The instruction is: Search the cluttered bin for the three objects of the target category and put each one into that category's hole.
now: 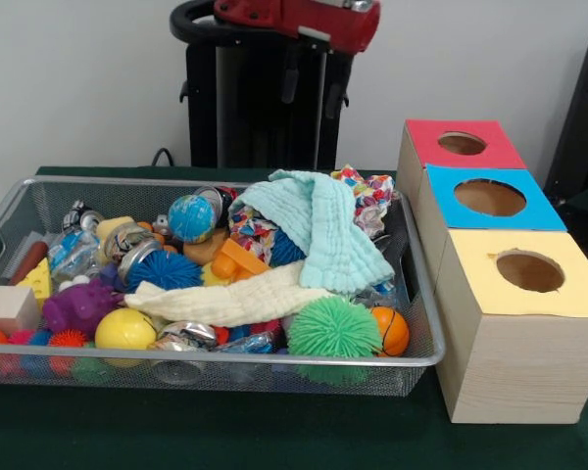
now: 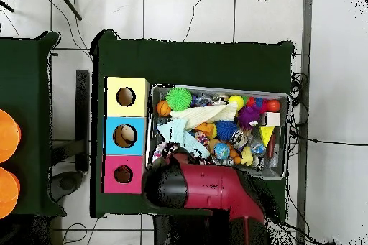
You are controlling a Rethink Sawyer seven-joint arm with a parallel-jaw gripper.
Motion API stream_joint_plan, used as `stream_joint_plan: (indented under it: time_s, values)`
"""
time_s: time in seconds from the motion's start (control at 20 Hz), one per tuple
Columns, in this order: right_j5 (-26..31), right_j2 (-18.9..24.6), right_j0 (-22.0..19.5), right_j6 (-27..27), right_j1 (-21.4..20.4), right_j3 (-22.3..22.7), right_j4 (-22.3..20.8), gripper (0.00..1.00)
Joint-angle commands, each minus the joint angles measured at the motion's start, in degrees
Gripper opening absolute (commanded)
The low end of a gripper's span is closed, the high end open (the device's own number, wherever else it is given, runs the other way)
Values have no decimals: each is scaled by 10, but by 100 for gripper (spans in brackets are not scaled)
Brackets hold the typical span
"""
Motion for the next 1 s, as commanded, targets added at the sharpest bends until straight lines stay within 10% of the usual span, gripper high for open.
stream_joint_plan:
  time_s: [0.05, 0.6, 1.0]
  values:
    - [-41, 51, -73, -4, 49, 7, 5, 100]
    - [-25, 101, -131, -52, 94, -49, -20, 100]
    - [-102, 114, -181, -46, 117, -4, -66, 100]
